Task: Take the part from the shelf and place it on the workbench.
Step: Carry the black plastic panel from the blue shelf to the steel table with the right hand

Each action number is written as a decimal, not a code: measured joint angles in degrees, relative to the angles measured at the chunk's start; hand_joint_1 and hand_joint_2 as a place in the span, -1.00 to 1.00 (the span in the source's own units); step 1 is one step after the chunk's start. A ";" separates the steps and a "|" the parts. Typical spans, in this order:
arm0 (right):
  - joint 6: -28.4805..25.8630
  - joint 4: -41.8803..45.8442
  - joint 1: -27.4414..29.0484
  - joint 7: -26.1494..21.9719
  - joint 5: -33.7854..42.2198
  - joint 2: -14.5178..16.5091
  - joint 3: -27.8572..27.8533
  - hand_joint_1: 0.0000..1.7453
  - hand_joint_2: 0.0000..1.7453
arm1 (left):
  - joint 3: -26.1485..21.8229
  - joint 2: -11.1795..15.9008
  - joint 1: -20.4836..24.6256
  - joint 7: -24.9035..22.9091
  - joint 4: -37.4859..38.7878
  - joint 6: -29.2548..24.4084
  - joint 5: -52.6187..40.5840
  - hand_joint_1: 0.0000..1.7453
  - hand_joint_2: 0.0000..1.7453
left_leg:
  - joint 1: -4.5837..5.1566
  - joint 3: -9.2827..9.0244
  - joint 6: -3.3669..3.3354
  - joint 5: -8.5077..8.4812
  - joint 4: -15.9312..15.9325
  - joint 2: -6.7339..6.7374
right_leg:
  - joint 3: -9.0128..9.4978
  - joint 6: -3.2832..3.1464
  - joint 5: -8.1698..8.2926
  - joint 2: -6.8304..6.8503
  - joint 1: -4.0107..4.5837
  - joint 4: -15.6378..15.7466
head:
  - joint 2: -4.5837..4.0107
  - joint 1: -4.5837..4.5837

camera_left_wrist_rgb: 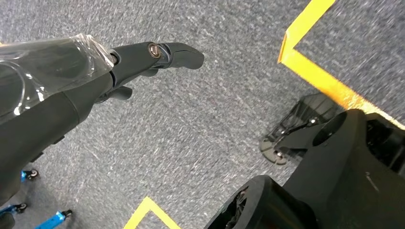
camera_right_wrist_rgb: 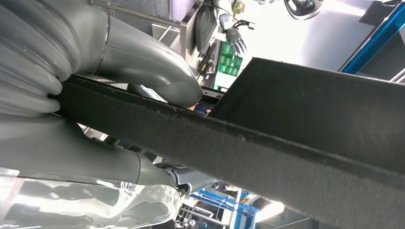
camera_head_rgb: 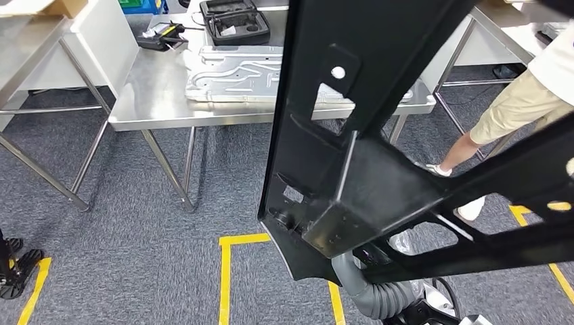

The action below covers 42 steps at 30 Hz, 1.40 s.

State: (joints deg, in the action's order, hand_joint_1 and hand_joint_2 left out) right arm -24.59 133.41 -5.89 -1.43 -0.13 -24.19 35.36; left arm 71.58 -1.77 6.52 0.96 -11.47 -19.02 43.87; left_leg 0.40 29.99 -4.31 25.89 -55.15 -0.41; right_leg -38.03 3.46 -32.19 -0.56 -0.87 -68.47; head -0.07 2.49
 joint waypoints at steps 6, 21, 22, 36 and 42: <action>0.00 -0.01 0.04 -0.06 -0.12 0.04 -0.02 1.00 1.00 | -0.01 0.10 0.07 -0.09 0.03 -0.03 -0.07 -1.00 1.00 | 0.02 -2.33 2.03 2.25 -0.41 0.15 | 3.78 -1.56 7.47 1.01 0.07 11.58 | 0.01 -0.19; 0.29 0.01 -0.15 1.01 -2.03 0.04 0.02 1.00 1.00 | -0.01 0.22 -0.19 -0.03 0.04 0.02 0.04 -1.00 1.00 | 1.14 5.49 0.41 -2.93 -1.30 -0.07 | 11.04 -1.89 2.21 1.71 0.66 12.03 | 0.00 -0.45; 0.25 0.02 -0.15 0.97 -2.01 0.03 0.01 1.00 1.00 | -0.01 0.17 -0.19 -0.04 0.04 0.03 0.04 -1.00 1.00 | 0.99 4.78 0.12 -3.18 -0.81 -0.10 | 11.21 -1.60 2.38 1.64 0.61 11.60 | 0.00 -0.43; 0.13 0.05 0.18 0.60 -1.91 0.04 -0.03 1.00 1.00 | -0.02 -0.08 0.03 -0.03 0.04 0.02 0.05 -1.00 1.00 | 0.61 -3.21 1.18 2.42 -0.05 -0.99 | 3.16 -1.69 8.58 0.99 0.47 11.85 | 0.00 -0.36; 0.17 0.09 0.12 0.45 -2.01 0.04 -0.04 1.00 1.00 | -0.02 -0.01 0.26 0.00 0.04 -0.01 0.03 -1.00 1.00 | 0.20 5.54 2.93 6.36 -14.86 -0.66 | 5.32 -3.20 7.05 0.92 0.22 12.08 | 0.00 -0.55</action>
State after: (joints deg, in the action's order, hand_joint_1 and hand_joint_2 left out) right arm -24.42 133.50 -5.77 -0.98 -2.13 -24.15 35.32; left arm 71.56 -1.78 6.78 0.96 -11.43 -19.03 43.89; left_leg 0.61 35.54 -1.38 32.24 -70.01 -1.07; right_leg -32.72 0.25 -25.14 0.35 -0.65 -56.39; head -0.07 1.94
